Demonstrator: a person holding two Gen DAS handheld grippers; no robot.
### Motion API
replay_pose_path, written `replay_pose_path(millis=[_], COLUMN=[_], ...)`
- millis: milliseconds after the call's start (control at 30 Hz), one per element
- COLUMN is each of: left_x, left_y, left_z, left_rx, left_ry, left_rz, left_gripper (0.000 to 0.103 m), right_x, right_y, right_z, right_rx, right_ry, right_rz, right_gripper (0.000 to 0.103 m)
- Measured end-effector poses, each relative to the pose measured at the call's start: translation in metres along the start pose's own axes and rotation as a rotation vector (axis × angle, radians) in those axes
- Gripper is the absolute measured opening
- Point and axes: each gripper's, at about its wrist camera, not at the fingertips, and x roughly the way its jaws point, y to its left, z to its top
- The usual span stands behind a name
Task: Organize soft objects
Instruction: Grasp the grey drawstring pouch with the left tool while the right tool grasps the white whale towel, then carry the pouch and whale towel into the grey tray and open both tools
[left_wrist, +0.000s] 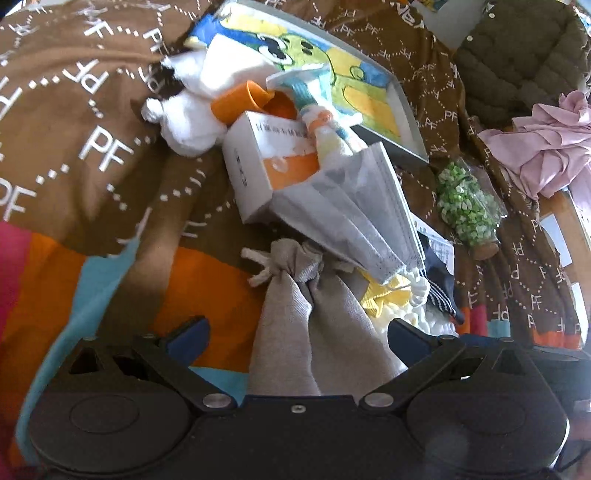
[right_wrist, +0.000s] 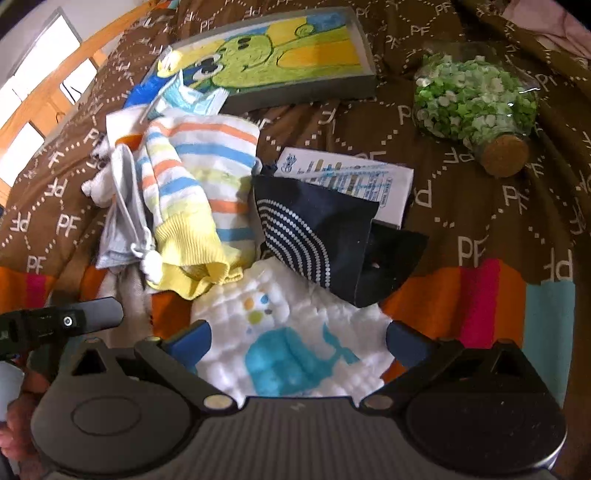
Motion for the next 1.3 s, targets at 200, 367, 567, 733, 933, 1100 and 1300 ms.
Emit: replay_pose_path(millis=[200, 367, 567, 733, 933, 1100, 1300], left_x=[0.005, 0.006, 0.006, 0.005, 0.001, -0.011, -0.030], left_y=[-0.001, 0.000, -0.001, -0.001, -0.007, -0.009, -0.015], left_z=[-0.003, -0.005, -0.008, -0.011, -0.017, -0.021, -0.031], left_rx=[0.009, 0.013, 0.007, 0.011, 0.031, 0.051, 0.129], left_ry=[0.037, 0.050, 0.064, 0.078, 0.081, 0.049, 0.034], left_rz=[-0.038, -0.050, -0.079, -0.108, -0.129, -0.095, -0.097], left_gripper=[0.101, 0.084, 0.063, 0.042, 0.020, 0.016, 0.015], right_x=[0.006, 0.007, 0.005, 0.006, 0.005, 0.002, -0.009], right_y=[0.010, 0.026, 0.040, 0.049, 0.049, 0.044, 0.044], right_z=[-0.002, -0.006, -0.013, -0.014, -0.017, -0.017, -0.019], right_rx=[-0.066, -0.156, -0.222, -0.267, -0.262, -0.236, -0.243], right_ry=[0.030, 0.028, 0.010, 0.014, 0.020, 0.007, -0.029], right_rz=[0.004, -0.050, -0.077, -0.077, -0.056, -0.050, -0.001], right_gripper=[0.103, 0.103, 0.087, 0.080, 0.066, 0.042, 0.018])
